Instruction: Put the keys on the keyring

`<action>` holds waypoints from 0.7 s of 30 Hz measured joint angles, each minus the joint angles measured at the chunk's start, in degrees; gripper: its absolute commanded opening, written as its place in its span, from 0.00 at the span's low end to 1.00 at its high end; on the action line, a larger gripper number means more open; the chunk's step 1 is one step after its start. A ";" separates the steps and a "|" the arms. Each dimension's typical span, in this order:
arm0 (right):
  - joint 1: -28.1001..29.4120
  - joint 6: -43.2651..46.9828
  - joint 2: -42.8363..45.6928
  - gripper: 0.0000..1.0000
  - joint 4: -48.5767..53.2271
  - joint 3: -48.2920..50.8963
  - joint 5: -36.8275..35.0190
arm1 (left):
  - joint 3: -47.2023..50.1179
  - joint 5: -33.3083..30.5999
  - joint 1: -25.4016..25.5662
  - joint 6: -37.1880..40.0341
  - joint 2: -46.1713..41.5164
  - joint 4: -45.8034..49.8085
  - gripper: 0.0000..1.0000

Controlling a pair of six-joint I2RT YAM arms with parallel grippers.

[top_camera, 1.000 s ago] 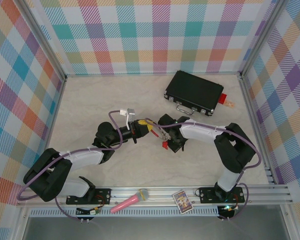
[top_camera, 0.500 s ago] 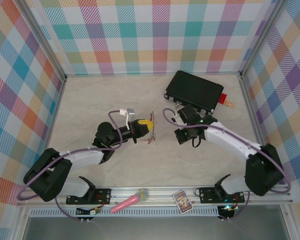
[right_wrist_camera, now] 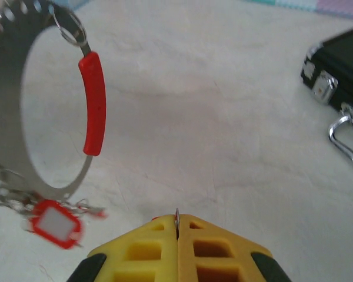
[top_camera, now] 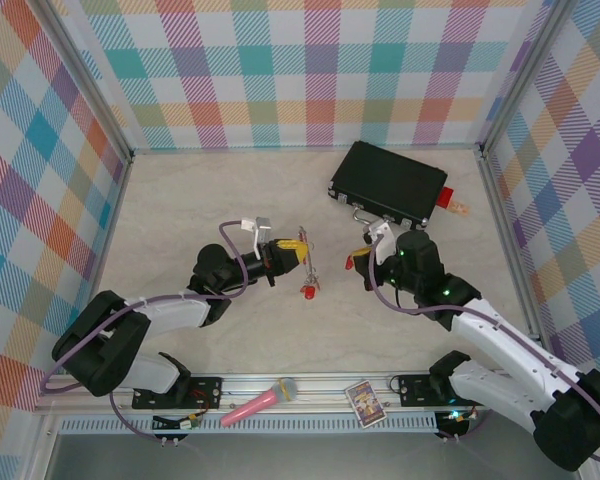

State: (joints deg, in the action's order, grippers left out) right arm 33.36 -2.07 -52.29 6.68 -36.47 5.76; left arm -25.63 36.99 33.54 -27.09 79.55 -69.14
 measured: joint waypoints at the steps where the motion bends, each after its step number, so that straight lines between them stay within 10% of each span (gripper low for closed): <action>1: -0.04 0.28 0.02 0.00 -0.96 0.00 0.81 | 0.00 0.00 0.00 -0.31 0.31 -0.37 0.00; 21: -0.02 1.46 -0.55 0.00 -20.17 2.86 16.72 | -0.72 0.46 0.00 -1.84 1.84 -2.16 0.00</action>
State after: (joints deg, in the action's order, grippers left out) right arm 33.34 -0.60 -52.84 -13.50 -33.61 22.48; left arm -26.35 37.45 33.54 -28.93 81.38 -71.31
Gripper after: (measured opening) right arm 0.048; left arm 0.045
